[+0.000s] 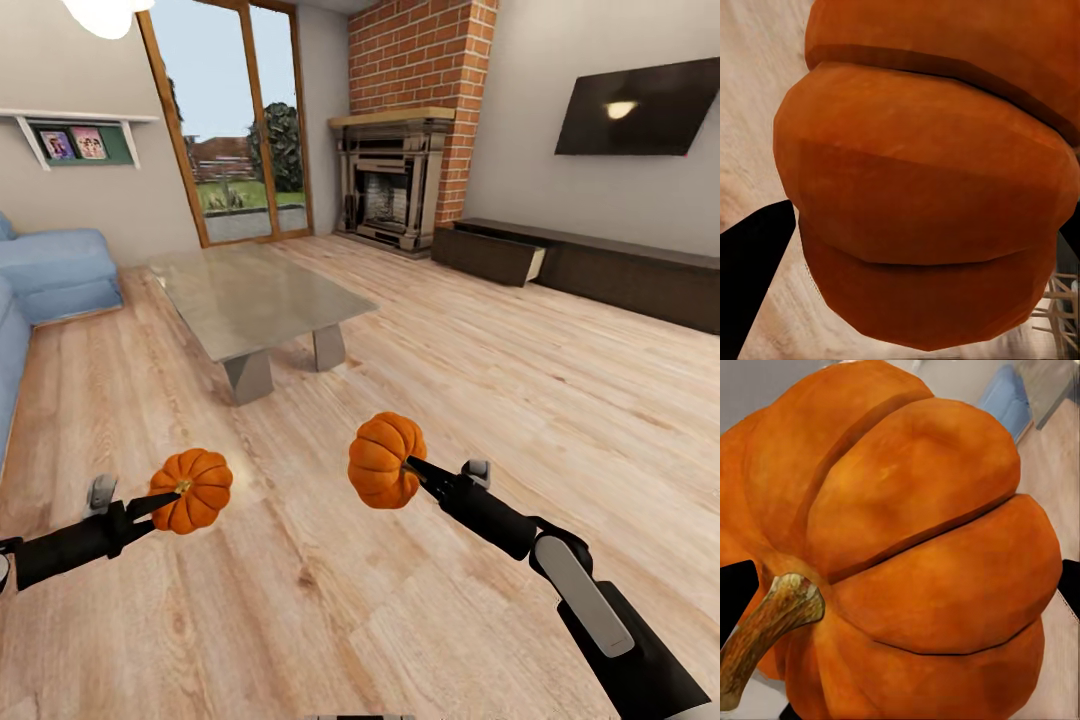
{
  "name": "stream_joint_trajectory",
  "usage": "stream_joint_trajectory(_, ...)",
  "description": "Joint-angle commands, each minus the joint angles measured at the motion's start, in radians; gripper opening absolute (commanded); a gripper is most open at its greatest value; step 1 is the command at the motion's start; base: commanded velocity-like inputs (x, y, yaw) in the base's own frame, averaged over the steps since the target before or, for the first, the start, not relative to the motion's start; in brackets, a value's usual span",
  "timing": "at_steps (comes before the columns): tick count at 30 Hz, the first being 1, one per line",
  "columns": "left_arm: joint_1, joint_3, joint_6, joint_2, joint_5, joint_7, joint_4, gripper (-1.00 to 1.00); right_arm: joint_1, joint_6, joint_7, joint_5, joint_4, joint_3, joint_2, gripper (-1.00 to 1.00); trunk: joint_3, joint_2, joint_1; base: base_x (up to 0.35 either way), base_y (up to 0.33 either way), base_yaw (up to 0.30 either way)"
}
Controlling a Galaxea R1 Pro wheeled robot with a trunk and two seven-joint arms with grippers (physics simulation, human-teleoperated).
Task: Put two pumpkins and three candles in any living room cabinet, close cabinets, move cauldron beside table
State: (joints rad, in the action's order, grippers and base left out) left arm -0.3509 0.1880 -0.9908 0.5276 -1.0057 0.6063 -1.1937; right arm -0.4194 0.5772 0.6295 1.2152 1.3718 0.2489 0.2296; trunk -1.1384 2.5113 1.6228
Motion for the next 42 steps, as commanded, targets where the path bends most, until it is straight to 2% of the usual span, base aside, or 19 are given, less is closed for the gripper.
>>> stream_joint_trajectory(1,0.0,0.002,-0.008,0.0,-0.008,0.004,0.0,-1.0,-0.001,0.007,-0.002,0.012,-0.001,0.001,0.001,-1.0,-0.001,0.0,0.0,0.0,0.0,-0.228)
stream_joint_trajectory(14,0.0,-0.001,-0.008,0.001,-0.008,0.004,0.0,-1.0,-0.001,0.007,-0.003,0.012,-0.005,0.001,0.001,-1.0,-0.001,0.0,0.0,0.0,0.0,-0.244)
stream_joint_trajectory(28,0.0,-0.017,-0.008,0.0,-0.008,0.004,0.0,-1.0,-0.001,0.007,-0.003,0.012,-0.005,0.001,0.001,-1.0,0.058,-0.003,-0.007,0.0,0.0,-0.254)
stream_joint_trajectory(42,0.0,-0.021,-0.007,-0.001,-0.008,0.004,0.0,-1.0,-0.001,0.007,-0.007,0.012,-0.007,0.001,0.001,-1.0,0.113,-0.006,-0.013,0.0,0.0,-0.026)
